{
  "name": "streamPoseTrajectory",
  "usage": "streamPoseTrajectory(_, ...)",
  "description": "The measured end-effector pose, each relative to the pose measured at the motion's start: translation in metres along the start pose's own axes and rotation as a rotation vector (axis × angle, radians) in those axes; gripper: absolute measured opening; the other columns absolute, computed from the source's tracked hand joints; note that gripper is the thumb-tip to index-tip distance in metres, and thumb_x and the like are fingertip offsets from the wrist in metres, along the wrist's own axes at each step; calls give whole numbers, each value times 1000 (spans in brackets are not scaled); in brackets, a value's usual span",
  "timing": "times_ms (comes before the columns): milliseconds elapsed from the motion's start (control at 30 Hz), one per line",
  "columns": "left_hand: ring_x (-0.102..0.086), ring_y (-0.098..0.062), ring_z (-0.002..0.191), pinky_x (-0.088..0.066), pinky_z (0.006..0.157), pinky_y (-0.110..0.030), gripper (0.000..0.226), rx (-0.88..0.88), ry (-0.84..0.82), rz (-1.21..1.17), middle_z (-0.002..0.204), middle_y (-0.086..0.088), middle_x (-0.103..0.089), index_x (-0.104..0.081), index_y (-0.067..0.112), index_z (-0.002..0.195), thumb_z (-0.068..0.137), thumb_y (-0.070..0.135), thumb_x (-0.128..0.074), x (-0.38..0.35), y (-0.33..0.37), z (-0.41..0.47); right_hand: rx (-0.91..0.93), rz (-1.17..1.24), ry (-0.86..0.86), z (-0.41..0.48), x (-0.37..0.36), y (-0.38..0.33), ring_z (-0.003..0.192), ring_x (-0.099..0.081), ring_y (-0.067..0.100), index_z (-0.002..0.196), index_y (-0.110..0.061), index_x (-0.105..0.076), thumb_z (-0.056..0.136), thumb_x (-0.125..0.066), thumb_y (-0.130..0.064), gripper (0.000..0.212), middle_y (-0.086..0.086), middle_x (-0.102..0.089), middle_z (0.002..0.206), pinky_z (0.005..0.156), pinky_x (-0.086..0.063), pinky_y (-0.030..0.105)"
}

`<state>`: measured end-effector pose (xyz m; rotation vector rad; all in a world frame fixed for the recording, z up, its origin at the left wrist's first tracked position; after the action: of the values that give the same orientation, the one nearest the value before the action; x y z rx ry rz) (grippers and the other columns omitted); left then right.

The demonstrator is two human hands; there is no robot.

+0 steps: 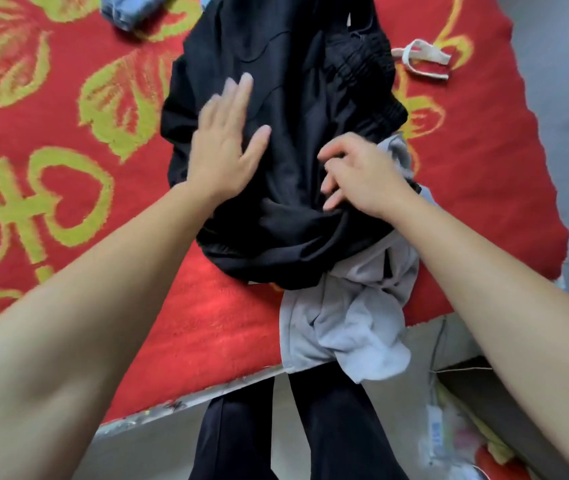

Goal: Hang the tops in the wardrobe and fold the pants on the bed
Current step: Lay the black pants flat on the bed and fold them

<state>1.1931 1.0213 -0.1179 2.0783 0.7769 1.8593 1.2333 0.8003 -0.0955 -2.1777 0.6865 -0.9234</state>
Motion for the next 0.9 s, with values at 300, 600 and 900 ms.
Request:
streamPoseTrajectory(300,-44,-38,119,-44,88,-53,35,141,-210,116,122,-16,-52,-49,22,134,99,26,-45,-40,-5,-18,-236,-424,282,75,90,15,138,-38,27,158,-24,-17,87,-59,-45,84,6,-46,147,111,-29,43)
streamPoseTrajectory(600,-46,-40,118,-43,93,-49,38,540,-115,215,121,-18,-49,-64,22,120,86,9,-52,7,-77,-45,0,-35,-126,16,18,7,87,-60,16,91,-16,-62,86,-60,-25,10,6,-69,93,79,-48,33)
streamPoseTrajectory(900,-63,-19,84,-41,71,-32,37,314,120,-318,73,12,-62,-60,30,86,89,61,-40,15,41,-20,14,-135,-206,-49,-20,15,70,-58,13,80,-22,-54,84,-45,-24,10,-3,-61,75,74,-49,48)
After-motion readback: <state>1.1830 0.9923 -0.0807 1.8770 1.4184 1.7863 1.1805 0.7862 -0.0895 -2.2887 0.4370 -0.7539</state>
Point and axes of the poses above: each hand's wrist, its own z-axis towards the middle knuckle, its own x-axis out of the back of the hand, y = z × x, the point moved 4 cm from there along z, towards the middle knuckle
